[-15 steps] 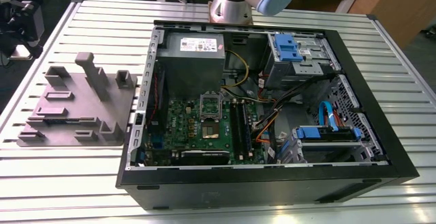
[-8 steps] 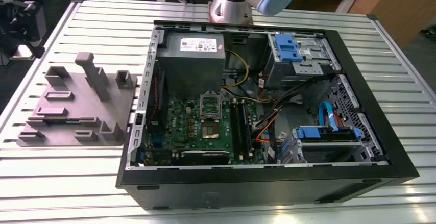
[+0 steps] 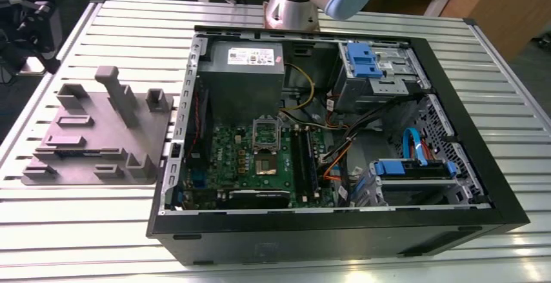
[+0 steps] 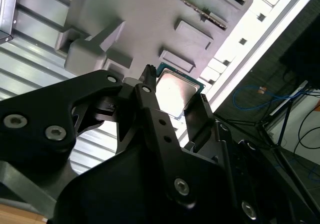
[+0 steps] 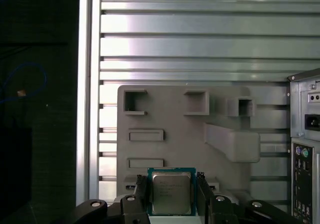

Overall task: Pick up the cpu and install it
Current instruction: 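Pick up the cpu and move it towards the insertion slot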

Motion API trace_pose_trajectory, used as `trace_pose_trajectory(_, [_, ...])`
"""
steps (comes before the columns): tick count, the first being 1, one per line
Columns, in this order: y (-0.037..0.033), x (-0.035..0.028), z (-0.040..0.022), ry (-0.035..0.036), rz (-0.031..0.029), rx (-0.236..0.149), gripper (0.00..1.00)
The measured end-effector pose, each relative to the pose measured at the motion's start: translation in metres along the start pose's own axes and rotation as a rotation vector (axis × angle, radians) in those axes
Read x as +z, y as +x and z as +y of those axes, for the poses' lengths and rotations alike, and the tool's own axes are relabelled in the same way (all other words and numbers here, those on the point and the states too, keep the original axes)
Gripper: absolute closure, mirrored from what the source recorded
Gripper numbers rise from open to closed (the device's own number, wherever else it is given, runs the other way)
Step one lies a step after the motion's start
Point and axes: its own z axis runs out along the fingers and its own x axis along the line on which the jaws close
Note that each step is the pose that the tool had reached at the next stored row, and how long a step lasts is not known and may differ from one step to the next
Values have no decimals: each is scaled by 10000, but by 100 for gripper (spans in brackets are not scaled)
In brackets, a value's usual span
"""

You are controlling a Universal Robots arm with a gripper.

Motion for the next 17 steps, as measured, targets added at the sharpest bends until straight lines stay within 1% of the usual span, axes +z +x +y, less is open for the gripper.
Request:
trace_pose_trajectory(13, [-120, 1, 1, -1, -1, 0, 53])
trace_pose_trajectory(17, [-127, 2, 1, 0, -1, 1, 53])
